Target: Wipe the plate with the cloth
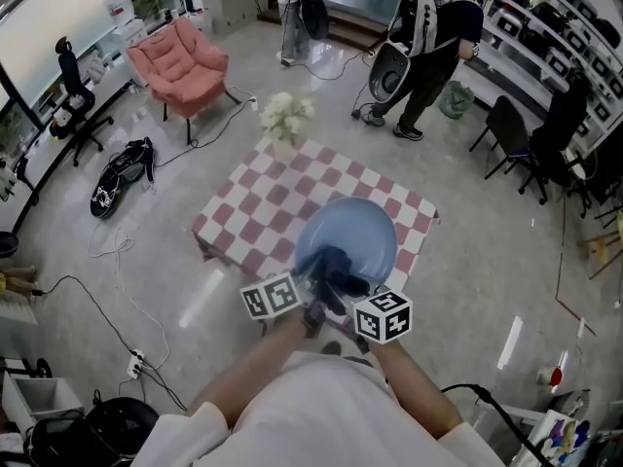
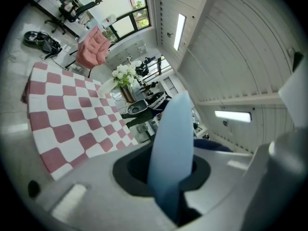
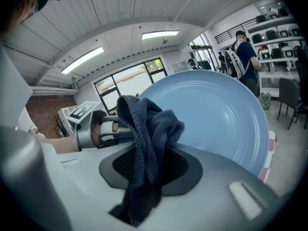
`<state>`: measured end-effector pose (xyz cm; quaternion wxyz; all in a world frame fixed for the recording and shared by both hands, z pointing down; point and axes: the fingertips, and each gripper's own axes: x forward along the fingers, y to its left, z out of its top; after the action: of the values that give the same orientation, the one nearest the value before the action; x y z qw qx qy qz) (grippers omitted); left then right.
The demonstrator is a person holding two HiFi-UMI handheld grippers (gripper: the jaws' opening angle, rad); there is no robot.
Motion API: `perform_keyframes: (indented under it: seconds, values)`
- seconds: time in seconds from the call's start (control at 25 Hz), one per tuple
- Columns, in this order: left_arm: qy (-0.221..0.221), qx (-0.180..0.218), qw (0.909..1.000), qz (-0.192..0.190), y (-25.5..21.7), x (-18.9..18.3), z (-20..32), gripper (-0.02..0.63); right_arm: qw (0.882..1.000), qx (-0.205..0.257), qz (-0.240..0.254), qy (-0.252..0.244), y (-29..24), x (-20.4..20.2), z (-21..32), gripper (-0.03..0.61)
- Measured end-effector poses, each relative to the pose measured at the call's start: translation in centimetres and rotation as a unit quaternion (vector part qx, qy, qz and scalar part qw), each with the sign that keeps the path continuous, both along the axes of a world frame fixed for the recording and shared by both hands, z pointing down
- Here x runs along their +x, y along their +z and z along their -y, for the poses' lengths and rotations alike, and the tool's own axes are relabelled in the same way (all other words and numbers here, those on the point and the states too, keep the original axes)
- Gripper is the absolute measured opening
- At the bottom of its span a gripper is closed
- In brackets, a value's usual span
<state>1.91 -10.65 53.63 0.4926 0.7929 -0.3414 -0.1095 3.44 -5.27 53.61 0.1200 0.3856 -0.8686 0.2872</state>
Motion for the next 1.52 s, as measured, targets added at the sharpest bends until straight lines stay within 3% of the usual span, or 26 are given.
perform_keyframes:
  seconds: [0.28,0.8,1.52]
  values:
    - [-0.001,0.002,1.0,-0.005,0.0,-0.6,-0.3,0.064,0.999,-0.007,-0.052,0.011,1.3,1.9,0.0,0.113]
    - [0.021,0.011,0.9994,0.027,0.5,-0.6,-1.0,0.064,0.991,-0.025,-0.129,0.037,3.8,6.1,0.2,0.121]
    - [0.037,-0.015,0.9981,0.047,2.0,-0.6,-3.8,0.066,0.974,-0.017,-0.216,0.07,4.9,12.2,0.2,0.12]
